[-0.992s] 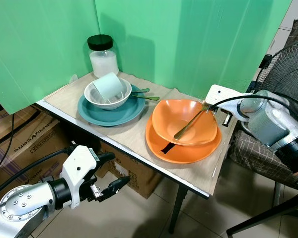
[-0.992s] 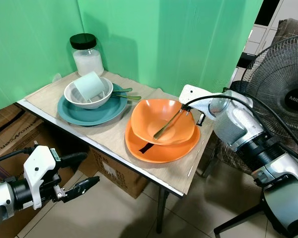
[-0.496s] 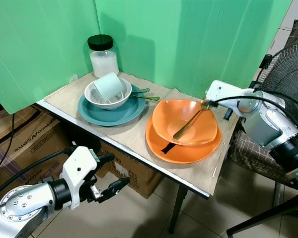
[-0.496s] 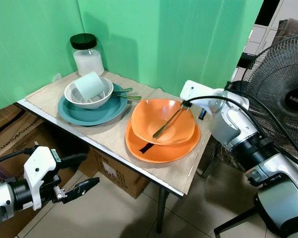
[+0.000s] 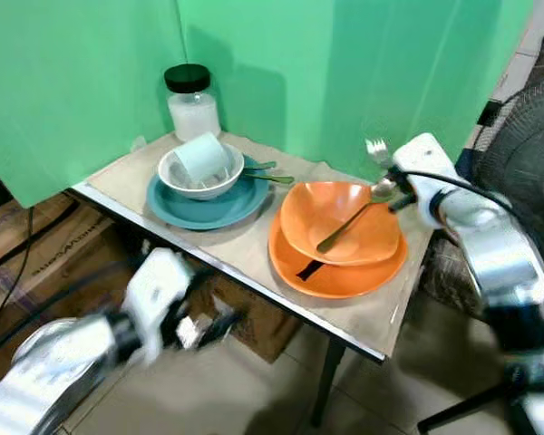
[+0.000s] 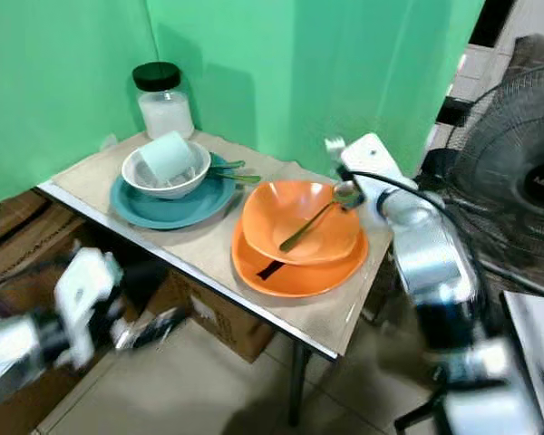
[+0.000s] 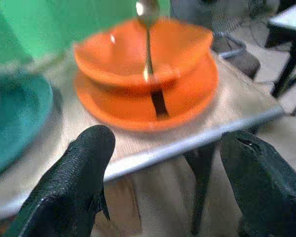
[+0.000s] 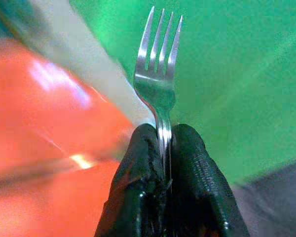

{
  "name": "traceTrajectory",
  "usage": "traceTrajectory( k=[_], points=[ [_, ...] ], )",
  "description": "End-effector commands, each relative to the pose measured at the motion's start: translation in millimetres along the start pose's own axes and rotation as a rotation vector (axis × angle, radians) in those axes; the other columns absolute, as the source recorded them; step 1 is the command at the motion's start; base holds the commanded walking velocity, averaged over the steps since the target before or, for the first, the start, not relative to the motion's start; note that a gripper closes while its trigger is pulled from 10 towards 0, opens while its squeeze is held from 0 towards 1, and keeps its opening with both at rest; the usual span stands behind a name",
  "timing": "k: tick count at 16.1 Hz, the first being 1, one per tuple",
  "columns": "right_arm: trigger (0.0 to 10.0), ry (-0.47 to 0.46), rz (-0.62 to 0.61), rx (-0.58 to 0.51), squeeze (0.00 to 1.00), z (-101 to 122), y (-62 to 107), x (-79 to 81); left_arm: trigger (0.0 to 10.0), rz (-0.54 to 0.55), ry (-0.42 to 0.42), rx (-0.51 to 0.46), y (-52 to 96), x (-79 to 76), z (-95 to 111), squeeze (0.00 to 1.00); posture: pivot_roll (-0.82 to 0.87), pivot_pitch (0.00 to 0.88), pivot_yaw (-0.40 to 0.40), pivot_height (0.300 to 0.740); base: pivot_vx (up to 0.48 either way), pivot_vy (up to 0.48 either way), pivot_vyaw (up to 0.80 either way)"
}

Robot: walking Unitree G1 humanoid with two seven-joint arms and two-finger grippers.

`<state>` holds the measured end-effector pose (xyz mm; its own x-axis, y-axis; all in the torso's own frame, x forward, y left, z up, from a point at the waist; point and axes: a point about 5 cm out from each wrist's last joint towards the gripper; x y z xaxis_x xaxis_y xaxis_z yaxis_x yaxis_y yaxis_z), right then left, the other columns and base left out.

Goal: Setting the table

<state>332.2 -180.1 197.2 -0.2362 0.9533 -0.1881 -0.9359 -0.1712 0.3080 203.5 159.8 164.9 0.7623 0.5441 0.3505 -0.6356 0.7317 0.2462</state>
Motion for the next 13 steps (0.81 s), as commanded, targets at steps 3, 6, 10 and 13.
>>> traceTrajectory(
  k=[3,6,10,13],
  points=[
    [10.0,-0.226,0.018,-0.25,0.0,12.8,32.9,1.3,10.0,0.143,-0.015,-0.062,-17.5,6.3,10.1,0.0,-0.06,0.0,0.072,0.74,0.0,0.0,0.0],
    [10.0,-0.41,0.131,-0.327,0.0,0.4,65.3,28.2,10.0,0.347,-0.011,-0.084,-27.1,11.0,16.6,0.0,-0.07,0.0,0.075,0.74,0.0,0.0,0.0],
    [10.0,-0.426,0.074,-0.293,0.0,-32.7,86.8,52.4,10.0,0.547,0.007,-0.058,-19.9,9.7,17.0,0.0,-0.07,0.0,0.065,0.74,0.0,0.0,-0.39],
    [10.0,-0.448,0.087,-0.299,0.0,-30.8,81.6,62.3,10.0,0.592,0.003,-0.031,-18.8,14.3,15.6,0.0,-0.05,0.0,0.059,0.74,0.0,0.0,-0.8]
  ],
)
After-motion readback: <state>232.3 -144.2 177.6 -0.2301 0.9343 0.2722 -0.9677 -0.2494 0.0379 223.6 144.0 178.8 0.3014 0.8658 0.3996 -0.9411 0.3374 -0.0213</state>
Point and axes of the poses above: a point about 5 cm out from each wrist's last joint towards the gripper, its own y axis pointing back from the gripper into the wrist, its own z axis along the axis of the wrist's last joint, x = y × z, and after that the axes turned 14 degrees about -y, right-handed
